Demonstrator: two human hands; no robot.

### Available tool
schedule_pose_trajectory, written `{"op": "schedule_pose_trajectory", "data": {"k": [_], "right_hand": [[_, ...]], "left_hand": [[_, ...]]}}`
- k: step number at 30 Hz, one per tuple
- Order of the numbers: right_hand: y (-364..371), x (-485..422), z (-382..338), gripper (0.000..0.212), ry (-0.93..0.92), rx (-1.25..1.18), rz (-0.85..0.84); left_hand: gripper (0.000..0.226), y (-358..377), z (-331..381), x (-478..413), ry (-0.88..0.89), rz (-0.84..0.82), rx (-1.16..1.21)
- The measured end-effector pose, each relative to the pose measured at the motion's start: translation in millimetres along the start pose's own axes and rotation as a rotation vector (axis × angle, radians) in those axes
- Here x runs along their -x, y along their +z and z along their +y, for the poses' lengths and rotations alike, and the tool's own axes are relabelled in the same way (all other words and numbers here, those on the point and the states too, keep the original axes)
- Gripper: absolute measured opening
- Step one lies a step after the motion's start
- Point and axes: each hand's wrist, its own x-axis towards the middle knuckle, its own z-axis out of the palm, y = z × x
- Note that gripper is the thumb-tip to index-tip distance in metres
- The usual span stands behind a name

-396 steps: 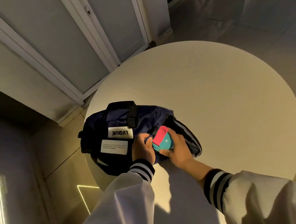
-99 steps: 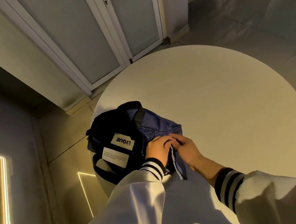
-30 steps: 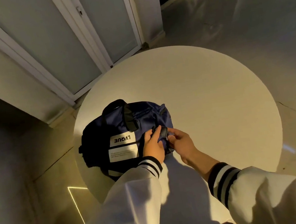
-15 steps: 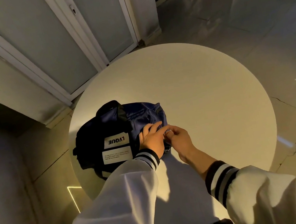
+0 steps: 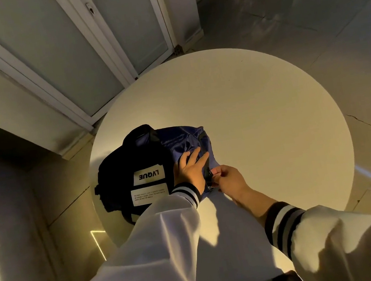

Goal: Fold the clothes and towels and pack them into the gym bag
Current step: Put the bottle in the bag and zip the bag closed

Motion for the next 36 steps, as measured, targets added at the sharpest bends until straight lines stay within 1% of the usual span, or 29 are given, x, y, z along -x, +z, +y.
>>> {"op": "schedule_pose_trajectory", "data": {"k": [2, 4, 5, 7, 9, 11, 13, 16, 19, 22, 30, 33, 36], "right_hand": [[-2, 3, 11, 0.019, 0.038, 0.096, -0.041], [-6, 11, 21, 0.022, 0.071, 0.044, -0.021], [-8, 15, 23, 0.025, 0.066, -0.006, -0.003], [-8, 17, 21, 0.028, 0.035, -0.086, 0.042], [-9, 17, 12, 0.027, 0.023, -0.149, 0.063], [-12, 17, 5, 0.026, 0.033, -0.222, 0.058], [-15, 17, 2, 0.025, 0.031, -0.237, 0.06], [-17, 18, -4, 0.024, -0.013, -0.2, 0.069], [-16, 21, -5, 0.024, -0.06, -0.138, 0.07], [-12, 22, 1, 0.022, -0.103, -0.024, 0.084], [9, 14, 26, 0.017, -0.04, 0.227, 0.136], [11, 14, 21, 0.019, -0.049, 0.201, 0.121], [6, 20, 20, 0.018, -0.162, 0.094, 0.081]], "left_hand": [[0.074, -7, 3, 0, -0.026, -0.051, -0.053], [0.079, -14, 9, 4, -0.051, -0.079, -0.083], [0.081, -14, 13, 9, -0.039, -0.061, -0.106], [0.079, -10, 22, 24, 0.06, -0.006, -0.149], [0.075, -3, 30, 38, 0.134, -0.011, -0.125], [0.081, 1, 34, 50, 0.081, -0.05, -0.076], [0.088, 6, 35, 57, 0.007, -0.07, -0.045], [0.089, 9, 32, 59, -0.09, -0.071, -0.008], [0.086, 5, 33, 51, -0.107, -0.15, 0.001], [0.084, 2, 34, 47, -0.115, -0.177, 0.06], [0.091, 16, 16, 63, -0.091, -0.2, 0.073], [0.089, 17, 13, 61, -0.111, -0.196, 0.079], [0.084, 15, 10, 52, -0.1, -0.141, 0.074]]}}
